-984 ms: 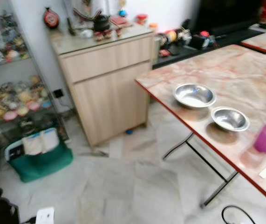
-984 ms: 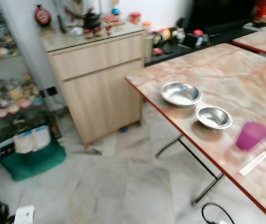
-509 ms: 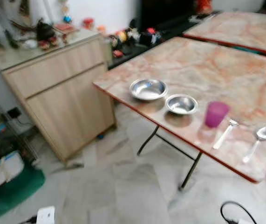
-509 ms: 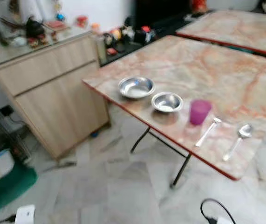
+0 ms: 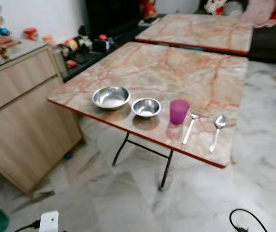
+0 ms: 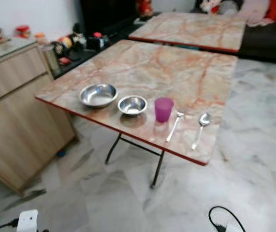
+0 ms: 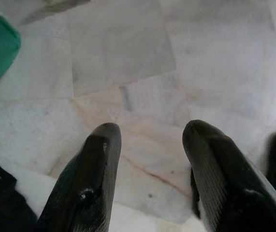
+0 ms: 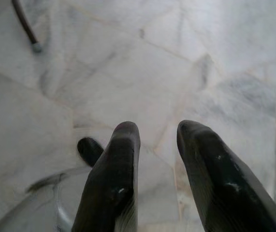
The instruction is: Setting the table
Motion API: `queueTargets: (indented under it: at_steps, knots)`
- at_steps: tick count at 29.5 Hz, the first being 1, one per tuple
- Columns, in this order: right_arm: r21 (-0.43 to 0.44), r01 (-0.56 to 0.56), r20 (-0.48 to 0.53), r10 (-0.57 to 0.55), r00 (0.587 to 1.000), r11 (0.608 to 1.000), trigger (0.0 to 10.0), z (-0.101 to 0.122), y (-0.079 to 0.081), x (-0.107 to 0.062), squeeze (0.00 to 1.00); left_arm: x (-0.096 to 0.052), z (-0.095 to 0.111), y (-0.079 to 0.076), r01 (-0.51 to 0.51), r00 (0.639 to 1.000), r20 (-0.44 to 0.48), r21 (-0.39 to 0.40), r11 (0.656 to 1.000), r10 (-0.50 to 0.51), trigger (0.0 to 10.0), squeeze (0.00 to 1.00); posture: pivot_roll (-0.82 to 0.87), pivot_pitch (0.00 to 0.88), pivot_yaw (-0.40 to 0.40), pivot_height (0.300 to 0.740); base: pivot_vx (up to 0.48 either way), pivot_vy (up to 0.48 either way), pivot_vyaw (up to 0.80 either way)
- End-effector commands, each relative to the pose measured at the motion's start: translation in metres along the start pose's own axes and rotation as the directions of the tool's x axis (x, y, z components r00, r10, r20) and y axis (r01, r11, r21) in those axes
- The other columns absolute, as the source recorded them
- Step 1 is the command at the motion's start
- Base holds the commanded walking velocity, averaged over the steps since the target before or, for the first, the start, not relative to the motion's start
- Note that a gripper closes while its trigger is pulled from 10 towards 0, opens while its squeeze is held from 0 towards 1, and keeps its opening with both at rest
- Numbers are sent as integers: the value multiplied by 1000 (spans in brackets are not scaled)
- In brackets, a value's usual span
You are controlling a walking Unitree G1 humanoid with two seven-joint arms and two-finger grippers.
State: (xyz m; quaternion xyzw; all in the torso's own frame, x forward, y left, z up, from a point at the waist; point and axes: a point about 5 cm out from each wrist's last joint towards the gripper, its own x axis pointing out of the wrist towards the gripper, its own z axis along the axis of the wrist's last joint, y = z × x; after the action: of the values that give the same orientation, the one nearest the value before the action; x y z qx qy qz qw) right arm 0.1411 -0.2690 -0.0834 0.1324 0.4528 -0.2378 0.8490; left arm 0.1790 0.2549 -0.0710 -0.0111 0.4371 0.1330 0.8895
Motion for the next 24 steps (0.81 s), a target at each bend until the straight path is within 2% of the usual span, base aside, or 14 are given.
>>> queueTargets:
  at_steps: [1,17,24]
  knots:
    - [3,-2,-6,2,1000,1000,10000,-2,1,0,0,0,2,2,0,1000,-3,28,1000,1,10000,0,2,53,74,740,0,0,-756]
    - [10,-5,-3,5,1000,1000,10000,-2,2,0,0,0,3,2,-2,1000,1,30,1000,2,10000,0,6,50,76,740,0,0,-753]
    - [30,-4,17,3,1000,1000,10000,0,2,0,0,0,3,2,-5,1000,5,33,999,5,10000,0,6,48,76,740,0,0,0]
